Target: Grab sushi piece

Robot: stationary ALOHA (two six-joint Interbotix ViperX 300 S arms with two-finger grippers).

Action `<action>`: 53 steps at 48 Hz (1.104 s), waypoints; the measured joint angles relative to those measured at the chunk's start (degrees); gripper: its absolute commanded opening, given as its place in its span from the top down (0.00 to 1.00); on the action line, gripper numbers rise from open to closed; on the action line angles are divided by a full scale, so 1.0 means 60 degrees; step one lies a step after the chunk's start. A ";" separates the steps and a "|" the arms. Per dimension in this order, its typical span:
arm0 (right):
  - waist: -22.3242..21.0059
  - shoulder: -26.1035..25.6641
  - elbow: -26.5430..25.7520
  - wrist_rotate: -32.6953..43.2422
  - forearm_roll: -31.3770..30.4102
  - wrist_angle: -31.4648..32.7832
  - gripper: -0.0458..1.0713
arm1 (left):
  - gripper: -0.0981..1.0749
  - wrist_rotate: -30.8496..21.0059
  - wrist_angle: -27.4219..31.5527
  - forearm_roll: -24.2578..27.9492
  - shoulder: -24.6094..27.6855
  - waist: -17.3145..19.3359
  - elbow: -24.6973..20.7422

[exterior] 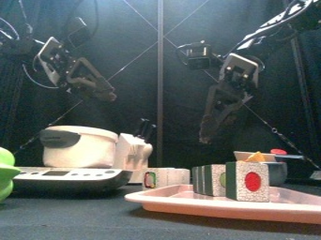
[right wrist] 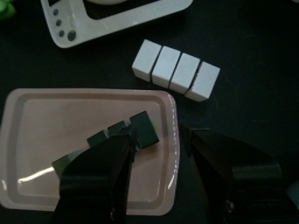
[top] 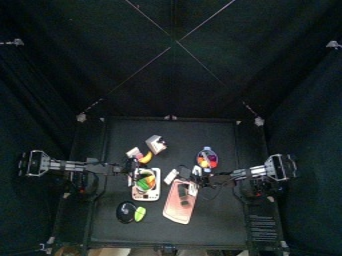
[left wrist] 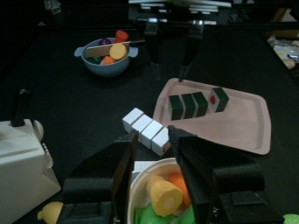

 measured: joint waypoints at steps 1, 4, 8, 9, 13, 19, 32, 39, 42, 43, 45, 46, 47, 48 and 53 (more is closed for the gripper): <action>0.0029 0.0132 -0.0088 -0.0015 -0.0015 0.0117 0.25 | 0.27 0.0000 0.0000 0.0000 -0.0015 0.0000 0.0015; 0.0117 0.0439 -0.0308 -0.0044 -0.0029 0.0513 0.25 | 0.27 0.0000 0.0000 0.0000 -0.0044 0.0000 0.0044; 0.0249 0.0718 -0.0557 -0.0044 -0.0044 0.1113 0.25 | 0.27 -0.0015 0.0000 0.0000 -0.0103 0.0000 0.0088; 0.0293 0.0762 -0.0615 -0.0044 -0.0029 0.1216 0.25 | 0.27 -0.0015 0.0000 -0.0015 -0.0117 0.0000 0.0088; 0.0469 0.0879 -0.0762 -0.0059 -0.0044 0.1597 0.25 | 0.27 -0.0015 0.0000 0.0000 -0.0117 0.0000 0.0088; 0.0718 0.0967 -0.0806 -0.0073 -0.0059 0.1729 0.25 | 0.27 0.0000 0.0000 0.0000 -0.0117 0.0000 0.0088; 0.0732 0.1113 -0.0835 -0.0073 -0.0088 0.1743 0.25 | 0.27 -0.0015 0.0000 0.0000 -0.0117 0.0000 0.0088; 0.0718 0.1128 -0.0879 -0.0073 -0.0146 0.1743 0.25 | 0.27 -0.0015 0.0000 0.0000 -0.0117 0.0015 0.0103; 0.0703 0.1128 -0.0894 -0.0088 -0.0146 0.1758 0.25 | 0.27 -0.0015 0.0000 0.0000 -0.0117 0.0015 0.0103; 0.0718 0.1128 -0.0908 -0.0088 -0.0146 0.1743 0.25 | 0.27 -0.0015 0.0000 0.0000 -0.0132 0.0000 0.0103; 0.0703 0.1128 -0.0908 -0.0073 -0.0161 0.1758 0.25 | 0.27 -0.0015 0.0000 0.0000 -0.0132 0.0015 0.0103; 0.0703 0.1128 -0.0908 -0.0073 -0.0161 0.1743 0.25 | 0.27 -0.0015 0.0000 0.0000 -0.0132 0.0015 0.0103; 0.0718 0.1128 -0.0923 -0.0073 -0.0161 0.1758 0.25 | 0.27 -0.0015 0.0000 -0.0015 -0.0117 0.0015 0.0103; 0.0703 0.1128 -0.0923 -0.0088 -0.0161 0.1743 0.25 | 0.27 -0.0015 0.0000 -0.0015 -0.0117 0.0015 0.0103; 0.0718 0.1128 -0.0937 -0.0103 -0.0161 0.1743 0.25 | 0.27 -0.0015 0.0000 0.0000 -0.0132 0.0015 0.0103</action>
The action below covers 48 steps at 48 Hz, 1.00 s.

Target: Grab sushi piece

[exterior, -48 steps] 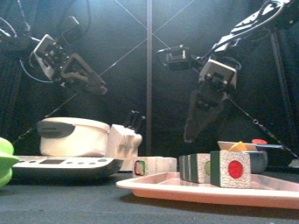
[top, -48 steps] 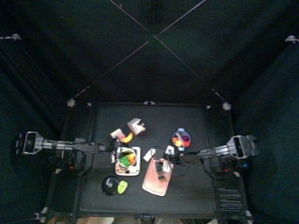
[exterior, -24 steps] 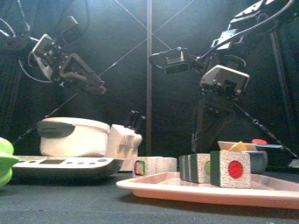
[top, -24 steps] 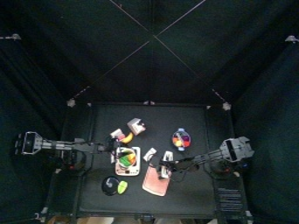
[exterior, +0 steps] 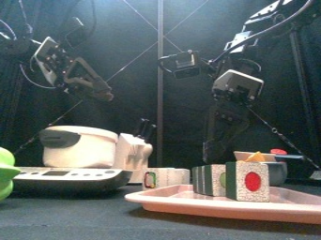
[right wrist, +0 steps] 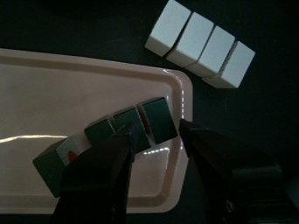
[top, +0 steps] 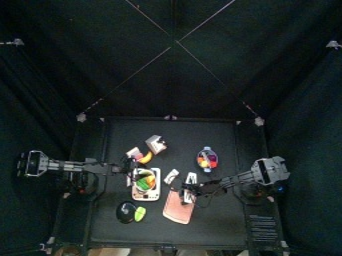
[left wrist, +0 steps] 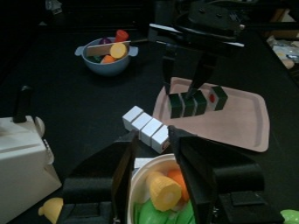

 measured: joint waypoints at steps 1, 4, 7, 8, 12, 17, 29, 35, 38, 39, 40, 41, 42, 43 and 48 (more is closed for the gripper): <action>-0.0015 0.0000 0.0000 0.0000 0.0000 0.0000 0.25 | 0.27 0.0015 0.0000 0.0000 0.0000 0.0000 0.0000; -0.0015 -0.0015 -0.0015 0.0000 0.0000 0.0015 0.25 | 0.27 0.0000 0.0000 0.0000 0.0015 0.0000 0.0000; -0.0059 0.0000 -0.0015 0.0000 0.0000 0.0015 0.25 | 0.27 0.0000 0.0000 0.0000 0.0015 0.0000 0.0000; -0.0059 0.0000 -0.0015 0.0000 0.0000 0.0000 0.25 | 0.27 0.0000 0.0000 0.0000 0.0000 0.0000 0.0000; -0.0146 0.0000 -0.0015 0.0000 0.0000 0.0015 0.25 | 0.27 0.0000 0.0000 0.0000 0.0000 0.0000 0.0000; -0.0234 0.0000 -0.0044 0.0000 0.0000 0.0000 0.25 | 0.27 0.0000 0.0000 0.0000 0.0015 0.0000 0.0000; -0.0264 0.0000 -0.0044 0.0000 -0.0015 0.0000 0.25 | 0.27 0.0000 0.0000 0.0000 0.0000 0.0044 0.0029; -0.0264 0.0000 -0.0044 0.0000 -0.0015 0.0000 0.25 | 0.27 0.0000 0.0000 0.0000 0.0015 0.0044 0.0029; -0.0264 0.0000 -0.0044 0.0000 -0.0015 0.0000 0.25 | 0.27 0.0000 0.0000 0.0000 0.0015 0.0044 0.0029; -0.0249 0.0000 -0.0044 -0.0015 0.0000 0.0000 0.25 | 0.27 0.0000 0.0000 0.0000 0.0015 0.0044 0.0044; -0.0249 0.0000 -0.0044 0.0000 -0.0015 0.0015 0.25 | 0.27 0.0000 0.0000 0.0000 0.0015 0.0044 0.0044; -0.0264 0.0000 -0.0044 0.0000 0.0000 0.0015 0.25 | 0.27 0.0000 0.0000 0.0000 0.0000 0.0044 0.0029; -0.0249 0.0000 -0.0044 0.0000 -0.0015 0.0000 0.25 | 0.27 0.0000 0.0000 0.0000 0.0015 0.0044 0.0044; -0.0264 0.0015 -0.0044 0.0000 -0.0015 0.0000 0.25 | 0.27 0.0000 -0.0015 0.0000 0.0015 0.0044 0.0029; -0.0249 0.0088 -0.0044 -0.0029 0.0000 0.0015 0.25 | 0.27 0.0000 -0.0015 -0.0015 0.0015 0.0044 0.0029</action>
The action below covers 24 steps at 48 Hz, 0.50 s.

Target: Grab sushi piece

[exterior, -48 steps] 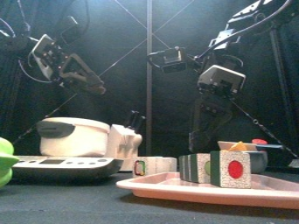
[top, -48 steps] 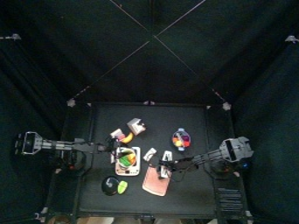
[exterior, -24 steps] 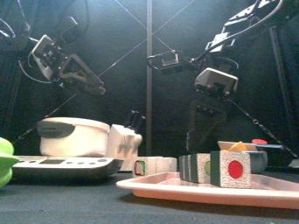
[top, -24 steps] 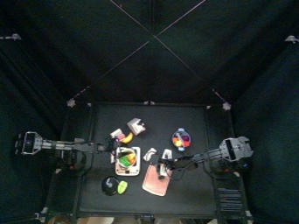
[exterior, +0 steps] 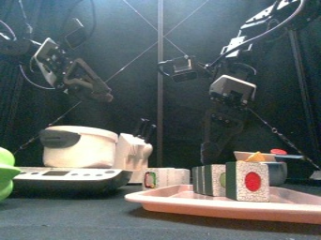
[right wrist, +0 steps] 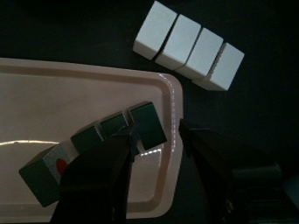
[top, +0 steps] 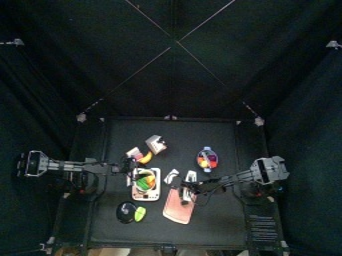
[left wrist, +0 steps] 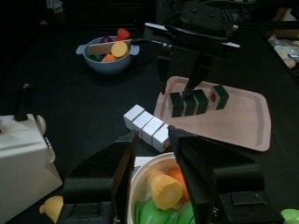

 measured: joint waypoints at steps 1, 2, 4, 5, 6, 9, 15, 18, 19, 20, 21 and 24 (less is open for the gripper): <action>0.0000 0.0000 0.0000 0.0000 0.0000 -0.0015 0.25 | 0.27 0.0000 0.0015 0.0015 0.0000 0.0000 0.0000; 0.0000 0.0015 0.0000 0.0000 0.0000 0.0000 0.25 | 0.27 0.0000 0.0015 0.0015 0.0000 0.0000 0.0000; 0.0000 0.0015 0.0000 0.0000 0.0000 -0.0015 0.25 | 0.27 0.0000 0.0015 0.0000 -0.0015 0.0000 0.0015; 0.0000 0.0015 0.0000 0.0000 0.0000 -0.0029 0.25 | 0.27 0.0000 0.0015 0.0015 0.0000 0.0000 0.0000; -0.0015 0.0015 0.0000 0.0000 0.0000 -0.0044 0.25 | 0.27 0.0000 0.0015 0.0015 0.0000 0.0000 0.0000; 0.0000 0.0029 0.0000 0.0000 0.0000 -0.0059 0.25 | 0.27 0.0000 0.0015 0.0015 0.0000 0.0000 0.0015; -0.0015 0.0088 0.0000 0.0000 0.0000 -0.0044 0.25 | 0.27 0.0000 0.0015 0.0015 0.0000 0.0000 0.0015; -0.0015 0.0117 -0.0015 0.0000 0.0000 -0.0059 0.25 | 0.27 0.0000 0.0015 0.0015 -0.0015 0.0015 0.0015; -0.0015 0.0146 -0.0015 0.0015 0.0000 -0.0059 0.25 | 0.27 0.0000 0.0015 0.0015 0.0000 0.0015 0.0015; -0.0015 0.0146 -0.0029 0.0000 0.0000 -0.0073 0.25 | 0.27 0.0000 0.0015 0.0000 -0.0015 0.0015 0.0000; -0.0029 0.0161 -0.0029 0.0000 0.0000 -0.0073 0.25 | 0.27 0.0000 0.0015 0.0015 -0.0015 0.0015 0.0015; -0.0029 0.0190 -0.0044 0.0000 -0.0015 -0.0073 0.26 | 0.27 0.0000 0.0015 0.0015 -0.0015 0.0015 0.0015</action>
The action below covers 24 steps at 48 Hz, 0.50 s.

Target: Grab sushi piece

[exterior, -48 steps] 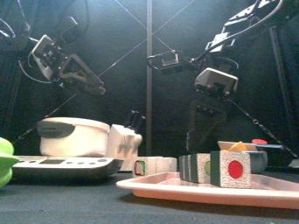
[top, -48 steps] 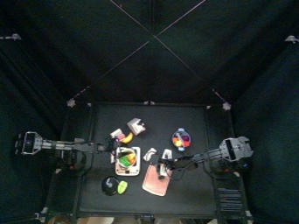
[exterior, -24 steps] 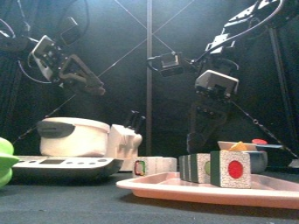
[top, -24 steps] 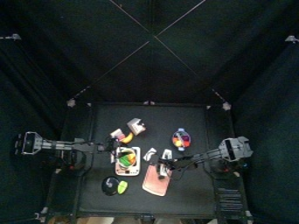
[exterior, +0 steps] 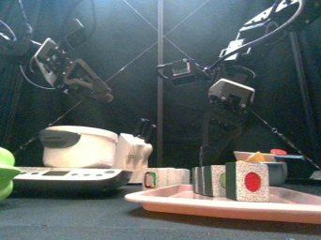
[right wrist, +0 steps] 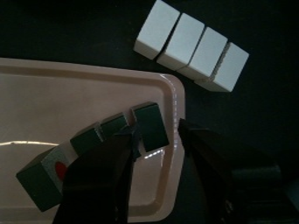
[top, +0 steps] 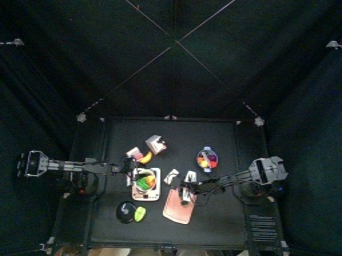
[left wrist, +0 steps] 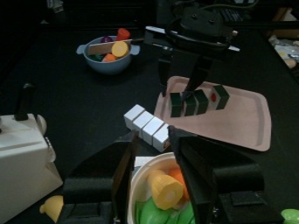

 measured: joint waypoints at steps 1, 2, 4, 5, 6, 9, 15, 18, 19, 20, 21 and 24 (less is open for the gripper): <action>0.0000 0.0015 -0.0015 0.0000 -0.0015 0.0000 0.26 | 0.27 0.0000 0.0000 0.0000 0.0000 -0.0015 0.0000; 0.0000 0.0029 -0.0015 0.0015 -0.0015 -0.0015 0.26 | 0.27 0.0000 0.0000 0.0000 0.0015 0.0000 0.0000; 0.0000 0.0044 -0.0029 0.0000 -0.0015 -0.0015 0.26 | 0.27 0.0000 0.0000 -0.0015 0.0000 0.0000 0.0000; 0.0000 0.0059 -0.0029 0.0000 -0.0015 -0.0029 0.27 | 0.27 0.0000 0.0000 0.0000 0.0000 0.0000 0.0000; -0.0015 0.0073 -0.0029 0.0000 -0.0029 -0.0044 0.28 | 0.27 0.0000 0.0000 0.0000 0.0015 0.0000 0.0000; 0.0000 0.0088 -0.0044 0.0015 -0.0015 -0.0059 0.30 | 0.27 0.0000 0.0000 0.0000 0.0015 0.0000 0.0000; -0.0015 0.0146 -0.0044 0.0015 -0.0015 -0.0146 0.35 | 0.27 0.0000 0.0000 0.0000 0.0015 0.0000 0.0000; -0.0029 0.0146 -0.0044 0.0000 -0.0015 -0.0190 0.38 | 0.27 0.0000 0.0000 0.0000 0.0000 -0.0015 0.0000; -0.0029 0.0146 -0.0044 0.0015 -0.0015 -0.0205 0.39 | 0.27 0.0000 0.0000 0.0000 0.0000 0.0000 0.0000; -0.0029 0.0146 -0.0044 0.0000 -0.0015 -0.0220 0.39 | 0.27 0.0000 0.0000 0.0000 0.0000 0.0000 0.0000; -0.0044 0.0146 -0.0044 0.0000 -0.0015 -0.0249 0.40 | 0.27 0.0000 0.0000 0.0000 0.0000 0.0000 0.0000; -0.0073 0.0146 -0.0029 0.0000 -0.0015 -0.0322 0.40 | 0.27 0.0000 0.0000 0.0000 0.0015 0.0000 0.0000</action>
